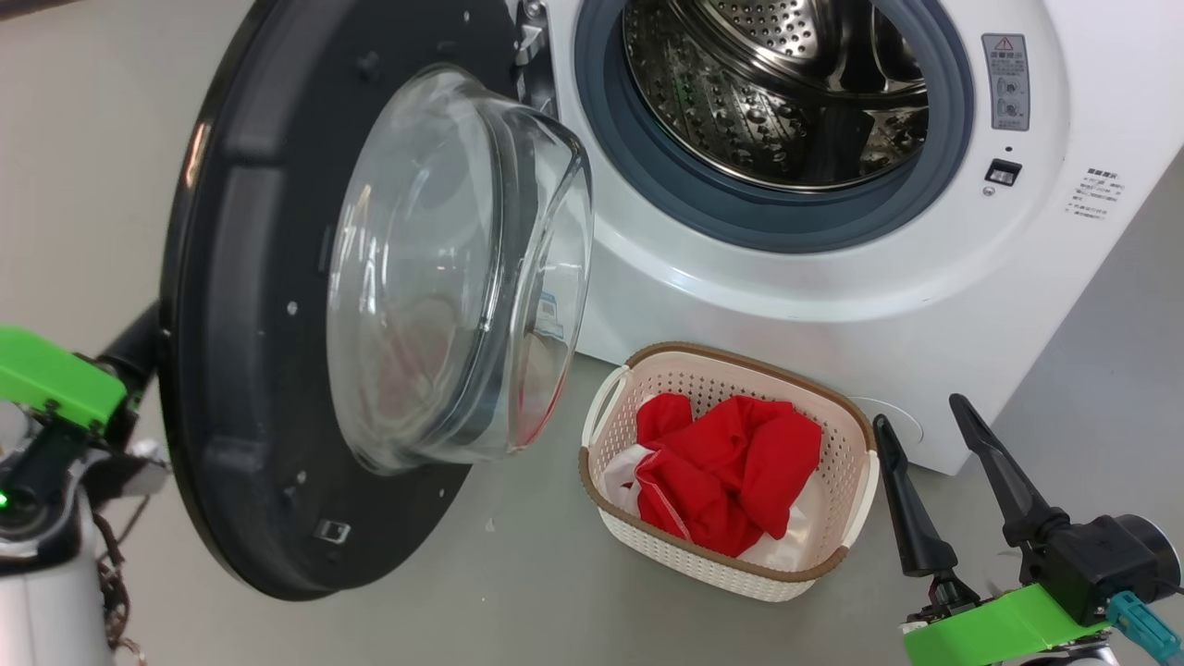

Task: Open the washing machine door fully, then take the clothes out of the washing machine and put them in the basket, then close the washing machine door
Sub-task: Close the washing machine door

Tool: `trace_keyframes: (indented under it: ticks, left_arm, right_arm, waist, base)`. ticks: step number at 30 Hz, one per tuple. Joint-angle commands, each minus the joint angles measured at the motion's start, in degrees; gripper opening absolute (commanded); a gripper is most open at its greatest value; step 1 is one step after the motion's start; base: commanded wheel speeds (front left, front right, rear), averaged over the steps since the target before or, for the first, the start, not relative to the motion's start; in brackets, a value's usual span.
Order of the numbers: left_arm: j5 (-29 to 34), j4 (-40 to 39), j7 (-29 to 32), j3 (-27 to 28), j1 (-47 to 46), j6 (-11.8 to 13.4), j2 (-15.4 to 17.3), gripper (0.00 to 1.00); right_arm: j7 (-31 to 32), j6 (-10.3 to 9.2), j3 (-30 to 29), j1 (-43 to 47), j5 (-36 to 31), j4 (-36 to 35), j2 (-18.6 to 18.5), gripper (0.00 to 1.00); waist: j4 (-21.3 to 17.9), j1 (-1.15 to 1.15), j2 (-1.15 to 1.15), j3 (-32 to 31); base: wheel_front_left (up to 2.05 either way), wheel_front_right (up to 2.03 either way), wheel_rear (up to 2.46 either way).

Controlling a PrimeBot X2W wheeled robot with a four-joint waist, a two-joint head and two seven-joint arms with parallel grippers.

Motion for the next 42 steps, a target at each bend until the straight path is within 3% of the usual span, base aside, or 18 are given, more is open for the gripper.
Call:
trace_keyframes:
  ticks: [1,17,42]
  left_arm:
    - [-0.73,-2.23,0.8,0.68,0.33,0.6,1.23,0.0]
    - [-7.25,-9.02,2.04,-0.01,4.62,1.66,-4.03,0.0]
    - [-23.45,-13.84,-2.76,-8.3,10.05,3.75,-5.03,0.0]
  right_arm:
    - [-0.64,0.36,1.4,-0.84,0.19,-1.31,-0.6,1.0]
    - [-0.92,0.36,1.46,-1.26,0.37,-0.84,-0.6,1.0]
    - [-1.62,0.36,2.05,-1.35,1.2,0.14,-0.6,1.0]
  waist:
    - [-0.19,0.0,0.0,0.14]
    - [-2.49,0.0,0.0,0.3]
    - [-8.51,0.0,0.0,0.83]
  base:
    - [0.0,0.0,0.0]
    - [0.0,0.0,0.0]
    - [0.0,0.0,0.0]
